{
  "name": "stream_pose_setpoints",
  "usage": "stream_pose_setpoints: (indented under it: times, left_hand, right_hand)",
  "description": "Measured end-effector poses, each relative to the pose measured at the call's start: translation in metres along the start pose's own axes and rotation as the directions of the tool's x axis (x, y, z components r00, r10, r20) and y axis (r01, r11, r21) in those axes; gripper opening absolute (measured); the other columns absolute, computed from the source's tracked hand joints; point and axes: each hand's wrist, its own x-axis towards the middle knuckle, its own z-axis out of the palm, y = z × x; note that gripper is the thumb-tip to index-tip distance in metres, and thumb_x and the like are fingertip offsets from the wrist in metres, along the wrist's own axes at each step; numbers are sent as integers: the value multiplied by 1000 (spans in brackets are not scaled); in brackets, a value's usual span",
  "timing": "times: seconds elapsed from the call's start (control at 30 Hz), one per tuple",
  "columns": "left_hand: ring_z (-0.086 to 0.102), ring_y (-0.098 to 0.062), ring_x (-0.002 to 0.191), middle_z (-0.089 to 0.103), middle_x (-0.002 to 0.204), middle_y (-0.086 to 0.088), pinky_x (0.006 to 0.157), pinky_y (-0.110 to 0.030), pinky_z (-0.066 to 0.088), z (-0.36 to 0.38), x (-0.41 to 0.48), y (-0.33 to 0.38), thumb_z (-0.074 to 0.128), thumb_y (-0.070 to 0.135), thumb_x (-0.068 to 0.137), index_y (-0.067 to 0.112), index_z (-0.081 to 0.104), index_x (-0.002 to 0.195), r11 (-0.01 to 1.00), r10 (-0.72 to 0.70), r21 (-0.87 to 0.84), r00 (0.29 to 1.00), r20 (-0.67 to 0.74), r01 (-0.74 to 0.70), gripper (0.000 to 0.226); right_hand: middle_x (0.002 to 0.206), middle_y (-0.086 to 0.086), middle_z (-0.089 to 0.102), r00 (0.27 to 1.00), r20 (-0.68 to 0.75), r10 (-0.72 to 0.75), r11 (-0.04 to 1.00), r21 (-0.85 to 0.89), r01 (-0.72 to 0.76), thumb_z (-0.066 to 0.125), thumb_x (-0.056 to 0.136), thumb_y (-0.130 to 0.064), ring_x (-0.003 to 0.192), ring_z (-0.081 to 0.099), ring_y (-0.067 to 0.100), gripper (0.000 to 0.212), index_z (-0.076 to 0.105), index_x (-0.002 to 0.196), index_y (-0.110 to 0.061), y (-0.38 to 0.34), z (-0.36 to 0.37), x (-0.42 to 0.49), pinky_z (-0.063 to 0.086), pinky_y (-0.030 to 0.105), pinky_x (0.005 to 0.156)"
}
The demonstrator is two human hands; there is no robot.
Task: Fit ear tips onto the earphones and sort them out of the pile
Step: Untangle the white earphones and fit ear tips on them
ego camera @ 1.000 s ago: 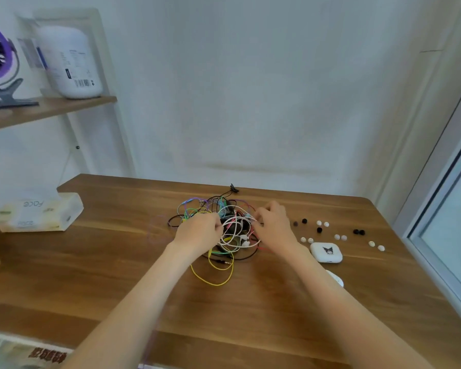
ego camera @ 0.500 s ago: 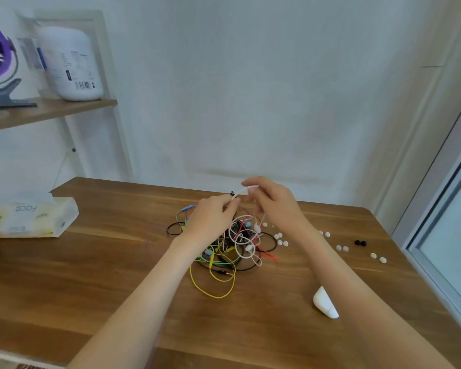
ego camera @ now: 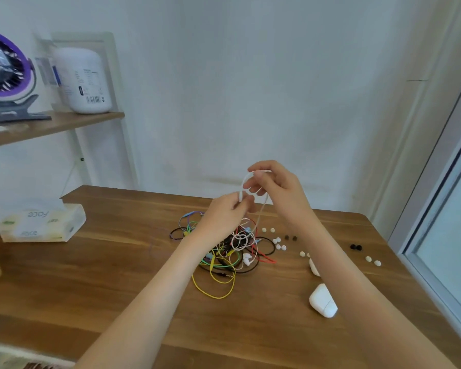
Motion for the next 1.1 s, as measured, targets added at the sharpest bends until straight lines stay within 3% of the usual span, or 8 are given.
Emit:
stream_pose_setpoints:
  times: [0.2, 0.3, 0.4, 0.53, 0.67, 0.77, 0.9, 1.1]
  left_hand:
    - [71, -22, 79, 73, 83, -8, 68, -30, 56, -6, -7, 22, 33, 31, 104, 15, 63, 89, 812, -102, -582, 992, -78, 38, 37]
    - [66, -20, 81, 67, 82, -7, 76, -32, 52, -13, -9, 29, 33, 37, 102, 15, 64, 93, 697, -90, -717, 994, -65, 16, 40]
    - [59, -14, 85, 62, 82, 2, 85, -32, 44, -24, -12, 28, 34, 35, 102, 16, 62, 82, 615, -119, -788, 988, -94, -1, 39]
    - [57, -15, 86, 52, 77, 0, 88, -33, 47, -35, -15, 18, 36, 25, 104, 13, 41, 64, 540, -304, -842, 935, -183, 11, 41]
    - [54, -21, 85, 49, 74, 0, 80, -37, 47, -44, -16, 1, 40, 17, 96, 14, 38, 60, 760, -473, -621, 819, -324, 193, 36]
    - [54, -25, 92, 56, 83, -3, 86, -41, 46, -46, -16, -9, 40, 20, 95, 14, 53, 67, 878, -455, -328, 818, -352, 348, 32]
    - [52, -17, 92, 59, 109, -4, 79, -33, 41, -47, -20, -11, 44, 13, 94, 12, 62, 98, 904, -428, -91, 881, -204, 418, 18]
    - [34, -17, 134, 35, 148, 0, 99, -31, 31, -49, -25, 0, 55, 2, 85, 21, 34, 143, 942, -297, -127, 948, 117, 311, 64]
  right_hand:
    - [118, -1, 64, 945, 267, 187, 977, 53, -208, 67, 86, -37, 110, 62, 12, 51, 49, 129, -17, 28, 1, -20, 51, 25, 90]
    - [115, -5, 63, 850, 423, 314, 936, -288, -203, 67, 87, -33, 105, 62, 10, 36, 59, 118, -17, 54, 10, -27, 49, 29, 93]
    - [93, -10, 59, 836, 364, 410, 834, -520, -183, 56, 94, -20, 83, 57, 5, 6, 62, 92, -19, 81, 12, -34, 46, 25, 80]
    - [86, -2, 56, 887, 215, 410, 768, -606, -208, 44, 100, -26, 73, 48, 8, 25, 59, 81, -20, 81, 3, -36, 35, 16, 62]
    - [79, 4, 61, 945, 128, 301, 843, -500, -200, 43, 101, -26, 71, 51, 15, 29, 68, 94, -11, 63, -1, -32, 38, 28, 65]
    - [81, 21, 62, 974, 76, 213, 911, -375, -170, 45, 101, -26, 69, 52, 19, 30, 66, 94, -7, 46, -1, -24, 41, 31, 68]
    - [74, 7, 59, 991, 40, 131, 951, -288, -114, 45, 101, -22, 68, 51, 15, 25, 68, 95, -15, 19, 0, -10, 44, 25, 65]
    - [71, -6, 59, 994, 106, 12, 919, -394, 31, 45, 101, -25, 68, 53, 7, 24, 69, 98, -23, -6, 1, 3, 43, 27, 71]
